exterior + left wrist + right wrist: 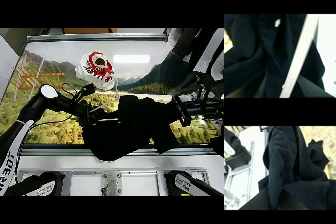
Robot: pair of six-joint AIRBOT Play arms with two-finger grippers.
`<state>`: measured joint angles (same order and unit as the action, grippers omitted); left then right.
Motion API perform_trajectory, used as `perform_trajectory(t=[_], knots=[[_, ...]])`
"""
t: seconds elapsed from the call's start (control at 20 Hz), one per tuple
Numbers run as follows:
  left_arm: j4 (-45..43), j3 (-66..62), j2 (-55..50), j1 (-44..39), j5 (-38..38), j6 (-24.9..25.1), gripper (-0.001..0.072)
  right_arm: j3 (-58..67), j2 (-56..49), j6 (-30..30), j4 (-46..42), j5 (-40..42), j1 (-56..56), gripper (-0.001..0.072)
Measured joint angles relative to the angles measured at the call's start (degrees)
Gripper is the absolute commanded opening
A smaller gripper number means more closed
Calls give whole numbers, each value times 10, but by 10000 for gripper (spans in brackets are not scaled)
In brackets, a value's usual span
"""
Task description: Fold the clothes and pants, and hang the long-sleeved shirts on hangers.
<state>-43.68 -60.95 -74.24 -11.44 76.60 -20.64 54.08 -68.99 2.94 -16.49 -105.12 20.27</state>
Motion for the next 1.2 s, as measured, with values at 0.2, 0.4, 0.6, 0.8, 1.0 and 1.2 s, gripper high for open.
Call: perform_trajectory(t=[0.2, 0.4, 0.6, 0.8, 1.0, 1.2], knots=[[2, -35, 0, 28, 10, -40, 317, 0, 0, 4, 0, 6, 0, 9], [3, -60, 1, 44, 24, -67, 317, 0, 0, 21, -14, 19, 0, 9], [-12, -68, 1, 32, 38, -81, 376, 0, 2, 30, -16, 25, 0, 9], [-54, -71, 1, 3, 26, -100, 456, 0, 13, 36, -16, 33, 0, 8], [-76, -71, 1, -8, 7, -115, 457, 0, 22, 44, -14, 43, 0, 9], [-84, -71, 1, 1, 6, -130, 718, 0, 24, 46, -13, 44, 0, 9]])
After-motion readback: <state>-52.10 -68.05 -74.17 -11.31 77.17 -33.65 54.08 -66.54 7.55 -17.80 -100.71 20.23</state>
